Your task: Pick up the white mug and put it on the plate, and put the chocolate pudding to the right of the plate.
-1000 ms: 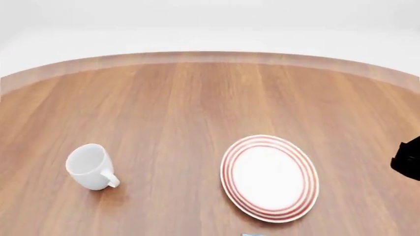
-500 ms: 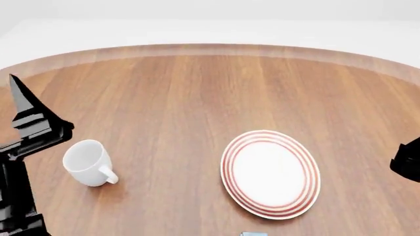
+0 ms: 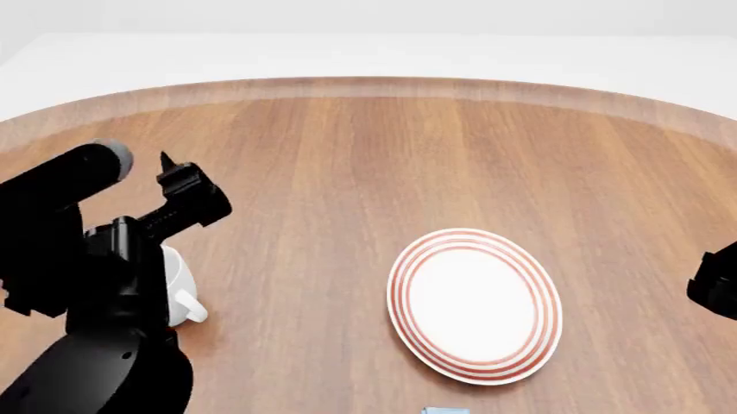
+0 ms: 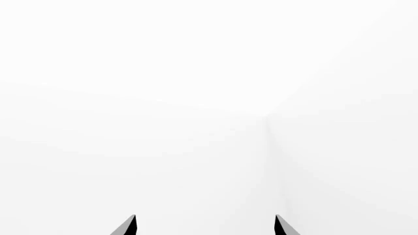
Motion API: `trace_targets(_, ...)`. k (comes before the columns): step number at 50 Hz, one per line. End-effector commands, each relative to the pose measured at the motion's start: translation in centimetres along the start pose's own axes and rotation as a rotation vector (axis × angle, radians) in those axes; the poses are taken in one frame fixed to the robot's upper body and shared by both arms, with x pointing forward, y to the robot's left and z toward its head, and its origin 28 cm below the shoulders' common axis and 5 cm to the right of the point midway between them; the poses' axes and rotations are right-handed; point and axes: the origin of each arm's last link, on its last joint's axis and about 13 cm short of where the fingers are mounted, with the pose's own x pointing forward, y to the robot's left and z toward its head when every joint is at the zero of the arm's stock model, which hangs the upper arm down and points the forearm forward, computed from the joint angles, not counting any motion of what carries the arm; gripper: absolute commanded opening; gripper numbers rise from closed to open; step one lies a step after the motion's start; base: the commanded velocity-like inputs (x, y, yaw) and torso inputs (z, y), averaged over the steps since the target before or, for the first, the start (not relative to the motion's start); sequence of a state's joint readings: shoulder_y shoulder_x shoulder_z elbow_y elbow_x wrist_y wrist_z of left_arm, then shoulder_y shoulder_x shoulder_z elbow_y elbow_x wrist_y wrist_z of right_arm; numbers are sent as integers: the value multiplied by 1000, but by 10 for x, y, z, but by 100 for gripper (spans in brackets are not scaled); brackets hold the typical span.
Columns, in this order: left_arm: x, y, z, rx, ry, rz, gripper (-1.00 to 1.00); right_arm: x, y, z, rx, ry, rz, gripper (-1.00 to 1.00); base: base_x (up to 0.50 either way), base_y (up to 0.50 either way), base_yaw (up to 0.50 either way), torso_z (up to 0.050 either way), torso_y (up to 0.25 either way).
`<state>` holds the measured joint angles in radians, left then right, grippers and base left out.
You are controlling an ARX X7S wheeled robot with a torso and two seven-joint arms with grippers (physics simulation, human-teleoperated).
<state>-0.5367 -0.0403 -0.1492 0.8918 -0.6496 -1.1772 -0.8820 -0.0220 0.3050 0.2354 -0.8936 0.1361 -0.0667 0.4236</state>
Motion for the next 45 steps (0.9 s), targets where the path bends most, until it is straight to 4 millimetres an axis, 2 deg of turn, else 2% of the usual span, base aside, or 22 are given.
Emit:
trace_targets(1,3,-29,5,-17,157,127,100,0,0,1,10,2,5,100,0,0,0,0,0)
trace_targets(8,14,-47,-1,-27,221,236,100,-1,0,-1,20,5,8,100,0,0,0,0,0)
trace_targets(19,19,-56,-10,-21,233,333,100,-4,-1,-5,32,14,11,100,0,0,0,0,0)
trace_targets(32,28,-58,-14,15,165,435,100,-5,0,-5,39,22,22,100,0,0,0,0,0)
trace_targets(36,34,-54,-19,6,151,532,100,-4,1,-5,41,26,23,100,0,0,0,0,0)
trace_targets(45,40,-50,-34,25,174,602,100,-4,1,-4,48,28,27,100,0,0,0,0,0)
